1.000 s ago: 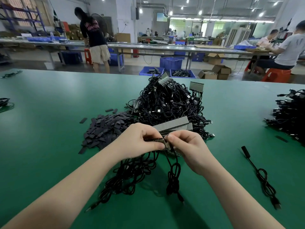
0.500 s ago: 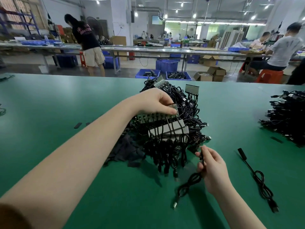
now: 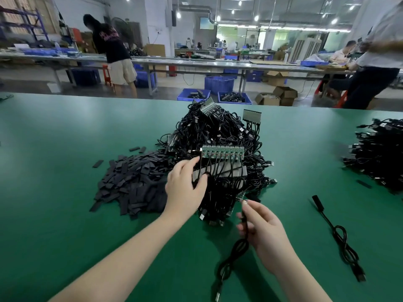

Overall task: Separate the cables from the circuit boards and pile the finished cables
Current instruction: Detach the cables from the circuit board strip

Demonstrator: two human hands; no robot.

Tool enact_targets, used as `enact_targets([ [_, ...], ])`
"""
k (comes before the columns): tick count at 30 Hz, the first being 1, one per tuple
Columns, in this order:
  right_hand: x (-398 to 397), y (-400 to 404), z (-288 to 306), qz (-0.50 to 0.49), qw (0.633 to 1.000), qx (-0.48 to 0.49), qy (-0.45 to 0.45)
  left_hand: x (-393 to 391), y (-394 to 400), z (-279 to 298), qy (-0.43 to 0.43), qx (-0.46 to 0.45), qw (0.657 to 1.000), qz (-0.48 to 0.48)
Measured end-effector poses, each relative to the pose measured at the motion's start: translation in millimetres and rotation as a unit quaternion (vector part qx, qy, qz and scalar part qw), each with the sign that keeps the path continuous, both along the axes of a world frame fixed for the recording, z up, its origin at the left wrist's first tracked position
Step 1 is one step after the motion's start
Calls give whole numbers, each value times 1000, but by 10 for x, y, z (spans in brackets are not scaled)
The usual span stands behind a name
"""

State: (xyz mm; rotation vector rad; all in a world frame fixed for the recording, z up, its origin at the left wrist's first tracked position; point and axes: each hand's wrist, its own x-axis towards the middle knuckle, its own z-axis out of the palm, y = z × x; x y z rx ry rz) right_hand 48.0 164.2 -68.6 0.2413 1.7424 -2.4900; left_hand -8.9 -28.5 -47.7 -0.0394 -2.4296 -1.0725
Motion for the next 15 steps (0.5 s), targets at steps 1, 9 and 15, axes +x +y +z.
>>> enact_targets([
  [1,25,-72,17,32,999,6,1,83,-94,-97,-8,0,1000,9],
  [9,55,-404,-269,-13,988,140,67,323,-834,-567,-98,-151,981,67],
  [15,49,-398,-418,-64,979,179,67,283,-838,-640,-70,-264,958,88],
])
